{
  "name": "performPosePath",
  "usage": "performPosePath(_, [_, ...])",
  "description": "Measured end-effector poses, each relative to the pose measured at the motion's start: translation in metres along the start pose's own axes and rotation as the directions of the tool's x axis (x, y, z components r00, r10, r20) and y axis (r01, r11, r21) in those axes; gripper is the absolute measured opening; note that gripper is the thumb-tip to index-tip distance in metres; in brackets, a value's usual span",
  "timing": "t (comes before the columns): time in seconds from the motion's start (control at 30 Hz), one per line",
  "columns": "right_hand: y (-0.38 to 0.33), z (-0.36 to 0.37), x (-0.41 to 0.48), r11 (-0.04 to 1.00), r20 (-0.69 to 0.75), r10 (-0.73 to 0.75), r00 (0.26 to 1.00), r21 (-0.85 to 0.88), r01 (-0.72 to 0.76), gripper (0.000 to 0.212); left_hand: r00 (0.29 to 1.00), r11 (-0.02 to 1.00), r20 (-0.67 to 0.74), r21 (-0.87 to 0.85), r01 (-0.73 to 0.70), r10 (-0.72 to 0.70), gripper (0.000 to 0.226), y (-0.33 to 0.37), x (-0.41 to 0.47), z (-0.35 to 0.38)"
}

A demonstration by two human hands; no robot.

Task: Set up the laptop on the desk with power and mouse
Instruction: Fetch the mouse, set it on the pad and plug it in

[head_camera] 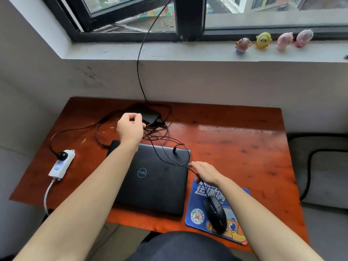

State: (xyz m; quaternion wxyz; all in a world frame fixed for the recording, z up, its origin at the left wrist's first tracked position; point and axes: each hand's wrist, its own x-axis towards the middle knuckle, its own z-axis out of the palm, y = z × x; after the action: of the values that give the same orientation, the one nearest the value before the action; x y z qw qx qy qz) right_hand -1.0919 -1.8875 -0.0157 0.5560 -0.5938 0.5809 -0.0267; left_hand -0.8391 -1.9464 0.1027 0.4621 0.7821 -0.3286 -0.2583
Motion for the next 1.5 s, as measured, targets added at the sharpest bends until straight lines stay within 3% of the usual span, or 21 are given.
performPosePath(0.1, [0.014,0.000,0.001,0.997,-0.226,0.070,0.972,0.049,-0.060,0.048,0.996,0.998,-0.083,0.059,-0.027,0.032,0.009,-0.003,0.004,-0.015])
performPosePath(0.17, [0.025,-0.003,0.006,0.983,-0.381,0.185,0.906,0.068,-0.172,0.049,0.988,0.990,-0.140,0.129,-0.052,0.070,0.010,-0.006,0.007,-0.027])
performPosePath(0.3, [0.029,-0.010,0.011,0.932,-0.517,0.345,0.783,0.091,-0.350,0.055,0.976,0.967,-0.169,0.235,-0.098,0.140,0.017,-0.014,0.016,-0.049])
performPosePath(0.37, [0.021,-0.010,0.011,0.933,-0.636,0.291,0.715,0.021,-0.361,0.045,0.973,0.953,-0.161,0.283,-0.113,0.163,0.015,-0.017,0.018,-0.060])
performPosePath(0.43, [0.008,-0.003,0.011,0.975,-0.719,0.110,0.686,-0.057,-0.216,0.034,0.974,0.952,-0.162,0.286,-0.109,0.160,0.014,-0.021,0.018,-0.070])
performPosePath(0.5, [-0.011,0.009,0.011,0.984,-0.681,-0.164,0.714,-0.168,0.066,0.024,0.976,0.959,-0.170,0.268,-0.089,0.137,0.015,-0.023,0.018,-0.078])
performPosePath(0.53, [-0.022,0.017,0.013,0.955,-0.607,-0.294,0.738,-0.225,0.196,0.020,0.977,0.963,-0.173,0.257,-0.079,0.126,0.016,-0.026,0.017,-0.082])
performPosePath(0.6, [-0.045,0.036,0.022,0.894,-0.396,-0.429,0.812,-0.316,0.318,0.019,0.977,0.967,-0.181,0.245,-0.069,0.116,0.015,-0.032,0.017,-0.091])
performPosePath(0.7, [-0.064,0.055,0.036,0.887,-0.174,-0.328,0.928,-0.393,0.240,0.036,0.971,0.959,-0.179,0.263,-0.106,0.156,0.019,-0.038,0.019,-0.101])
performPosePath(0.87, [-0.071,0.075,0.056,0.906,-0.287,-0.216,0.933,-0.415,0.083,0.051,0.969,0.950,-0.161,0.280,-0.140,0.190,0.024,-0.051,0.041,-0.119])
performPosePath(0.93, [-0.072,0.078,0.064,0.881,-0.260,-0.189,0.947,-0.470,0.047,0.058,0.972,0.937,-0.097,0.301,-0.176,0.214,0.024,-0.056,0.054,-0.124])
performPosePath(1.03, [-0.073,0.082,0.073,0.747,-0.155,-0.257,0.954,-0.658,0.094,0.046,0.977,0.923,-0.011,0.330,-0.198,0.214,0.020,-0.064,0.077,-0.131])
performPosePath(1.1, [-0.074,0.086,0.074,0.738,-0.164,-0.261,0.951,-0.670,0.087,0.035,0.978,0.911,0.046,0.355,-0.209,0.206,0.018,-0.070,0.093,-0.133])
performPosePath(1.17, [-0.080,0.097,0.076,0.790,-0.189,-0.196,0.962,-0.612,0.040,0.028,0.978,0.919,0.089,0.333,-0.209,0.190,0.021,-0.077,0.115,-0.136])
performPosePath(1.27, [-0.092,0.120,0.070,0.891,-0.216,-0.070,0.974,-0.452,-0.037,0.022,0.972,0.965,0.179,0.186,-0.184,0.151,0.050,-0.088,0.148,-0.140])
performPosePath(1.37, [-0.109,0.148,0.062,0.995,-0.277,0.070,0.958,-0.049,-0.087,0.016,0.958,0.982,0.286,0.172,-0.085,0.033,0.052,-0.103,0.169,-0.141])
performPosePath(1.43, [-0.125,0.164,0.061,0.944,-0.251,0.181,0.951,0.315,-0.096,0.013,0.930,0.957,0.355,0.291,-0.019,-0.090,0.035,-0.117,0.171,-0.142])
performPosePath(1.5, [-0.139,0.174,0.058,0.784,-0.167,0.233,0.958,0.615,-0.083,0.011,0.851,0.944,0.459,0.308,0.117,-0.256,0.019,-0.135,0.162,-0.143])
